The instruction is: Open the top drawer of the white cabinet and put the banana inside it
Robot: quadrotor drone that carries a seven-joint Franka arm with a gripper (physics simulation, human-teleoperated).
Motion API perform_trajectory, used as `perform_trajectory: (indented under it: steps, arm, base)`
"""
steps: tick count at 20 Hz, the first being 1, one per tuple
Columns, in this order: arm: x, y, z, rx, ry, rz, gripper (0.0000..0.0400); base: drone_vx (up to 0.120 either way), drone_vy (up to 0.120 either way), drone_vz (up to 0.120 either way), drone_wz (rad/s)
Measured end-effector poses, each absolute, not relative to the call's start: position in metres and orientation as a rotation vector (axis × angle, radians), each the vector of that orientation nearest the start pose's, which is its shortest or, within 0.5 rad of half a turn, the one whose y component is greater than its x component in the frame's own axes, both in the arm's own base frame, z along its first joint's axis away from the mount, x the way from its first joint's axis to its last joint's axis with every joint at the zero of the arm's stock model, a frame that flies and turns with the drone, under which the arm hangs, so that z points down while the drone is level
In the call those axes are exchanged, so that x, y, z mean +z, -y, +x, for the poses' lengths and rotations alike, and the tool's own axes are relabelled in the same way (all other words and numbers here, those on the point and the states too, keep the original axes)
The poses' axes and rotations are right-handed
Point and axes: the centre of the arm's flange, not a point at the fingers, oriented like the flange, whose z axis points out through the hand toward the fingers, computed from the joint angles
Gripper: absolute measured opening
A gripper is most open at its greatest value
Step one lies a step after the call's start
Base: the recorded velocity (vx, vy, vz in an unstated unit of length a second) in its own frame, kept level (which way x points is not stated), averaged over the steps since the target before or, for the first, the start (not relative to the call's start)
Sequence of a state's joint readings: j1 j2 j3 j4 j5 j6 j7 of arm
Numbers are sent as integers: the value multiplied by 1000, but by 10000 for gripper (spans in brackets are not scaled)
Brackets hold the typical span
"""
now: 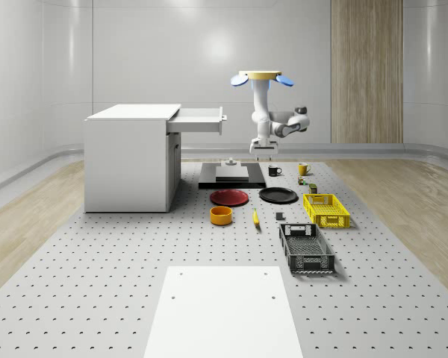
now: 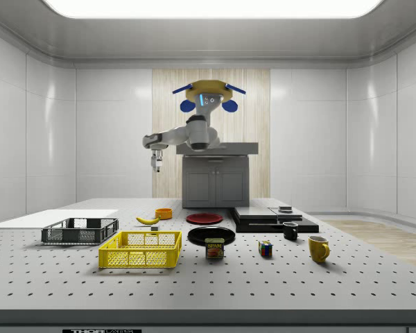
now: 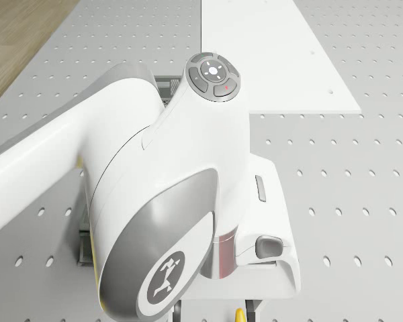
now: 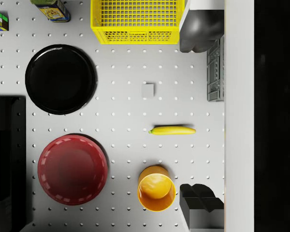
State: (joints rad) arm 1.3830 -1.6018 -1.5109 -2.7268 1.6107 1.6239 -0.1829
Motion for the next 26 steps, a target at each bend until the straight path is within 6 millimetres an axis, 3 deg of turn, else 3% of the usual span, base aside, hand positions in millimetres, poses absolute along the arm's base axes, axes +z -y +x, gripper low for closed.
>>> perform_trajectory:
  steps: [7, 17, 21, 26]
  arm:
    - [459, -16, 357, 785, 1, -2, 400]
    - [459, -16, 357, 785, 1, -2, 400]
    - [459, -16, 357, 785, 1, -2, 400]
    - [459, -16, 357, 785, 1, -2, 400]
  base:
    - [120, 0, -120, 0]
    - [0, 0, -120, 0]
    - [110, 0, -120, 0]
    - [8, 0, -120, 0]
